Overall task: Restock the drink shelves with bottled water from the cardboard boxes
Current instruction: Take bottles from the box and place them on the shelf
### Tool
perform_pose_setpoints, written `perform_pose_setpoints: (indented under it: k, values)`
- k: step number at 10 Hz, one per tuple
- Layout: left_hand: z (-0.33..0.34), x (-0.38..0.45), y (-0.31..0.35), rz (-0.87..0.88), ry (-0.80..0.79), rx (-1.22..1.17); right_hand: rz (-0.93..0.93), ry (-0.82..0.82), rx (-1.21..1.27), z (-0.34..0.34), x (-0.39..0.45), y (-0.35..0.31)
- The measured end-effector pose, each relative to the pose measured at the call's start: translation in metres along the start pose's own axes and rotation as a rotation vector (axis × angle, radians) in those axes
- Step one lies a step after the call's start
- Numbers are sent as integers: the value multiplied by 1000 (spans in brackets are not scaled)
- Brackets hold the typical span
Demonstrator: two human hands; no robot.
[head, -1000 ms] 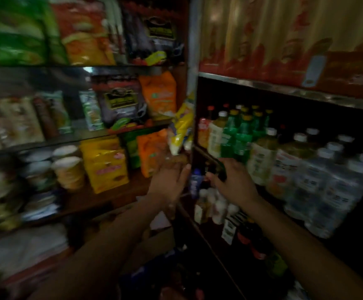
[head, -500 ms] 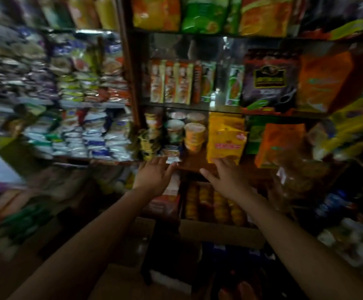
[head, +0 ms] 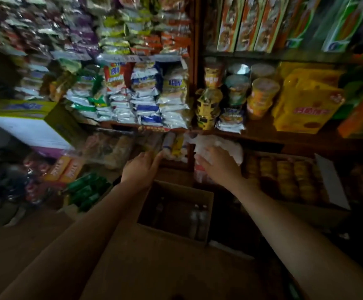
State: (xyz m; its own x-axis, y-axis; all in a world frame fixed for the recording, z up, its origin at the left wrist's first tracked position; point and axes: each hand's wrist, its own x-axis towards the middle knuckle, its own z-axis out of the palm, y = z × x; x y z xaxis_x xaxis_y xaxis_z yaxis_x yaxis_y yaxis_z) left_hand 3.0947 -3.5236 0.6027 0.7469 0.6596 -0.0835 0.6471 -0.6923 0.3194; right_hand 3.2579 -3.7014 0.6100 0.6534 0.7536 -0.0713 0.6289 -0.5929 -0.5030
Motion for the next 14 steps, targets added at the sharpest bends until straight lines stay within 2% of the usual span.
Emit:
perform_pose_setpoints:
  k: [3, 5, 7, 10, 12, 13, 14]
  values:
    - [56, 62, -59, -109, -229, -99, 177, -160, 52, 101, 61, 11]
    - [123, 103, -88, -221, -347, -148, 371, -269, 164, 168, 102, 47]
    - [207, 143, -105, -277, -510, -205, 550, -330, 274, 245, 108, 84]
    - [390, 187, -127, -163, -892, -112, 729, -296, 390, 373, 108, 153]
    - [519, 197, -137, -280, -976, -134, 919, -299, 529, 473, 98, 202]
    - [597, 198, -146, -277, -999, -228, 982, -220, 618, 520, 90, 220]
    - [644, 197, -145, -226, -1042, -207, 1051, -112, 699, 563, 83, 234]
